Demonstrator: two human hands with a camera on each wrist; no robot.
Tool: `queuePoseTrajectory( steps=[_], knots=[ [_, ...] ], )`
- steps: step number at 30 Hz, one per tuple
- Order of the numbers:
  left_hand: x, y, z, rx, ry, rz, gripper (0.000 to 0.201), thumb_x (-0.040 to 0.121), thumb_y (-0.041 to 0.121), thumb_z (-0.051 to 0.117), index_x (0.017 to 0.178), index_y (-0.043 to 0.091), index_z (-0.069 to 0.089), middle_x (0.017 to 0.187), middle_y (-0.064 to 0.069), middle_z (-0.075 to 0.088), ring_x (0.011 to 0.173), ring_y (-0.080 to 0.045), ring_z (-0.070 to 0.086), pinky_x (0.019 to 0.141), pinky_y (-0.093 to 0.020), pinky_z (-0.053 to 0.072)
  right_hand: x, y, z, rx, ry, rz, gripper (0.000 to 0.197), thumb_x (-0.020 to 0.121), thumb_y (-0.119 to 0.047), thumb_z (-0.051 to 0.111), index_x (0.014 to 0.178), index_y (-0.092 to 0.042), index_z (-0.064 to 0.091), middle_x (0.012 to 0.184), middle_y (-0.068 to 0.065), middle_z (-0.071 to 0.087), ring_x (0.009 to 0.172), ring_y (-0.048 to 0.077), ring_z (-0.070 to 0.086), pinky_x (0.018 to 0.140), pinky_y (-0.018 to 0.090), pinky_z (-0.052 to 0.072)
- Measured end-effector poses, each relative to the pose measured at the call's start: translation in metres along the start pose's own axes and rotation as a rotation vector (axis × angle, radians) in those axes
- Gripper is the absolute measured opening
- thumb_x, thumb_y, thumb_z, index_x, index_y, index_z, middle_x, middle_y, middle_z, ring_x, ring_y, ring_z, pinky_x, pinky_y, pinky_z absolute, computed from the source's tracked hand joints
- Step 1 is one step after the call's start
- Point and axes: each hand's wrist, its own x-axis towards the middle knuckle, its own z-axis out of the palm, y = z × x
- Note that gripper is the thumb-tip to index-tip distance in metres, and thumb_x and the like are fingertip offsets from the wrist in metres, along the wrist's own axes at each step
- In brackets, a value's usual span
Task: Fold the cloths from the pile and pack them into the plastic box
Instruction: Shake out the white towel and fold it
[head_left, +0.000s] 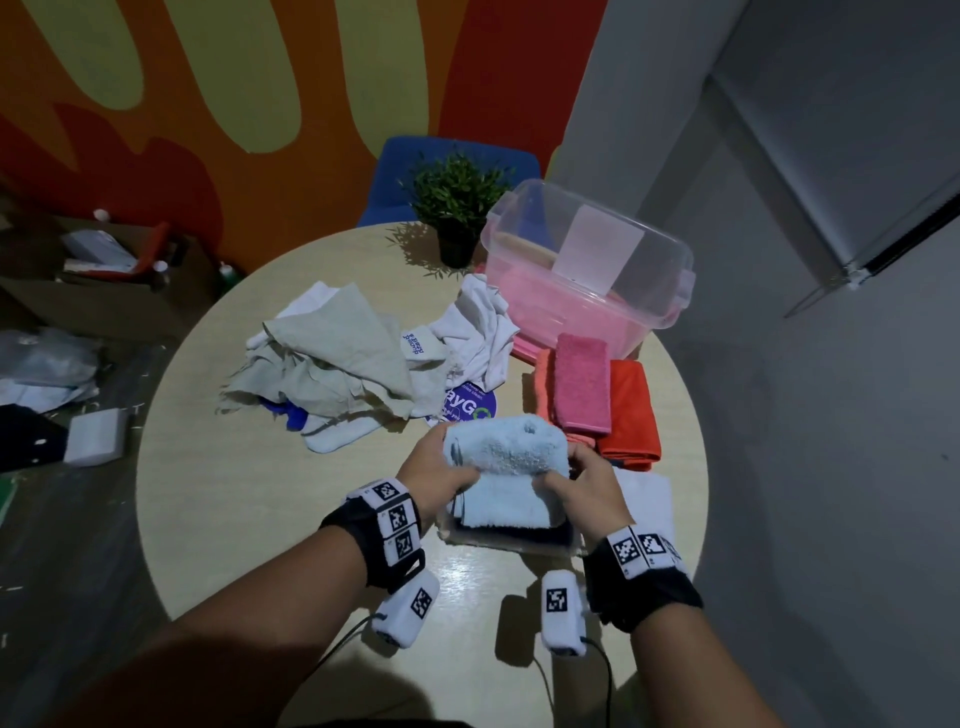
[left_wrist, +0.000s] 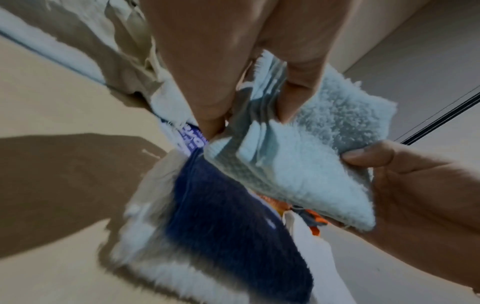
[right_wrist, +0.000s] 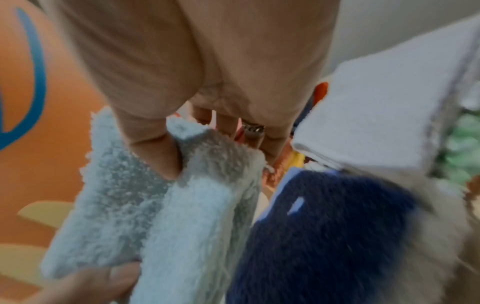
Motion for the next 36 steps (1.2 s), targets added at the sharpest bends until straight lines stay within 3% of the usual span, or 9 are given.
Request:
queuePoseTrajectory(
  steps=[6,9,11,15,19,22,27,31,36],
  knots=[
    [-0.010,0.050,0.006,0.134,-0.058,0.464,0.045,0.068,-0.022,0.058,0.091,0.013,0.073,0.096,-0.004,0.074,0.098,-0.020,0.066,0.085,-0.034,0.052,0.005,-0.010,-0.021,-0.165,0.117,-0.416,0.033,0.074,0.013,0.067,0.090,-0.014,0.059,0.108,0.008,0.057,0.098,-0.005,0.052,0.088,0.012,0.041],
    [-0.009,0.051,0.015,0.439,0.029,0.683,0.068,0.059,-0.030,0.055,0.087,0.030,0.073,0.122,0.020,0.060,0.119,-0.011,0.047,0.100,-0.013,0.031,0.004,-0.003,-0.028,0.052,0.044,-0.258,0.021,0.080,-0.002,0.064,0.091,-0.017,0.056,0.100,0.021,0.061,0.091,0.022,0.059,0.085,0.044,0.051],
    [-0.009,0.045,0.019,0.478,0.065,0.709,0.072,0.057,-0.031,0.049,0.083,0.031,0.074,0.133,0.024,0.051,0.127,-0.008,0.037,0.104,-0.010,0.024,0.002,-0.002,-0.026,0.264,0.066,-0.142,0.015,0.081,0.002,0.058,0.087,-0.012,0.060,0.089,0.023,0.064,0.080,0.027,0.061,0.078,0.051,0.052],
    [-0.013,0.042,0.021,0.503,0.046,0.719,0.068,0.059,-0.029,0.046,0.079,0.028,0.077,0.147,0.023,0.041,0.135,-0.003,0.028,0.107,-0.011,0.017,-0.001,-0.012,-0.028,0.665,0.161,0.036,0.014,0.082,-0.002,0.057,0.070,-0.004,0.064,0.090,0.014,0.072,0.084,0.029,0.067,0.080,0.040,0.051],
    [-0.009,0.033,0.031,0.473,-0.021,0.632,0.071,0.068,-0.030,0.061,0.082,0.037,0.078,0.159,0.025,0.019,0.148,-0.010,0.015,0.116,-0.019,0.019,-0.002,0.005,-0.033,0.480,0.209,-0.021,0.021,0.073,-0.009,0.083,0.084,-0.015,0.066,0.111,0.015,0.069,0.100,0.031,0.066,0.086,0.044,0.054],
    [-0.023,0.045,0.053,-0.134,-0.228,0.285,0.039,0.086,-0.020,0.056,0.081,0.012,0.078,0.138,0.021,0.053,0.132,-0.014,0.048,0.095,-0.027,0.053,-0.010,0.015,-0.048,0.390,0.202,-0.043,0.044,0.062,-0.012,0.080,0.101,-0.025,0.065,0.116,0.010,0.066,0.104,0.027,0.064,0.086,0.048,0.057],
    [-0.008,0.033,0.094,-0.523,-0.163,-0.087,0.041,0.076,0.010,0.065,0.110,-0.014,0.065,0.116,-0.009,0.069,0.109,-0.028,0.064,0.096,-0.044,0.052,-0.022,0.030,-0.081,0.293,0.218,-0.031,0.050,0.067,0.000,0.075,0.108,-0.026,0.061,0.115,0.007,0.066,0.099,0.027,0.065,0.081,0.046,0.058],
    [0.008,0.014,0.118,0.006,-0.024,0.006,0.037,0.075,0.008,0.081,0.110,0.015,0.070,0.116,-0.008,0.069,0.107,-0.024,0.064,0.096,-0.041,0.053,-0.020,0.038,-0.104,0.235,0.218,-0.045,0.046,0.078,0.013,0.067,0.112,-0.017,0.061,0.117,-0.001,0.066,0.096,0.012,0.064,0.071,0.023,0.053],
    [0.007,-0.004,0.146,0.314,-0.030,0.119,0.031,0.078,0.010,0.080,0.100,0.024,0.064,0.115,0.001,0.060,0.103,-0.014,0.058,0.085,-0.022,0.043,0.000,0.059,-0.122,0.122,0.329,-0.024,0.041,0.079,0.011,0.067,0.102,-0.023,0.066,0.126,-0.006,0.064,0.110,0.020,0.063,0.091,0.040,0.055]
  ],
)
